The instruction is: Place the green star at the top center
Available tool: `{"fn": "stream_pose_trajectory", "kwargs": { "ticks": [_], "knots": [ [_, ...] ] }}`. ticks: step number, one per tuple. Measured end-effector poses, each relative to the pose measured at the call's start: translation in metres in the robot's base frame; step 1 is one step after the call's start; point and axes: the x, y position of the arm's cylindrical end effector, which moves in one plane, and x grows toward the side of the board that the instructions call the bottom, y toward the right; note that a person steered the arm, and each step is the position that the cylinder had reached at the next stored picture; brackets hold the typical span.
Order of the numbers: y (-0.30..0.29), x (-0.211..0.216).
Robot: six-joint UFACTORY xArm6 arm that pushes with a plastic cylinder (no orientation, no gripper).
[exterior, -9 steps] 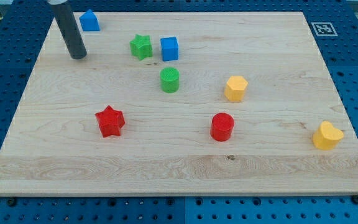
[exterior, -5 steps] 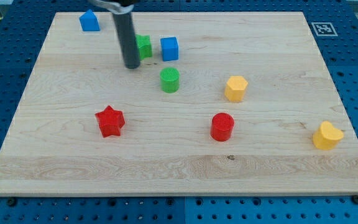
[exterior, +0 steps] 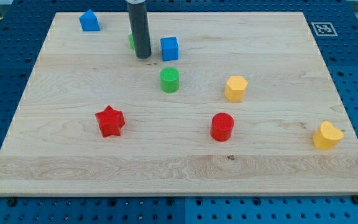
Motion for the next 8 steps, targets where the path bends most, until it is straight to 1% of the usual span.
{"fn": "stream_pose_trajectory", "kwargs": {
  "ticks": [1, 3, 5, 6, 8],
  "knots": [
    [-0.010, 0.004],
    [-0.010, -0.020],
    [-0.028, -0.011],
    [-0.028, -0.054],
    [-0.010, -0.068]
  ]
}}
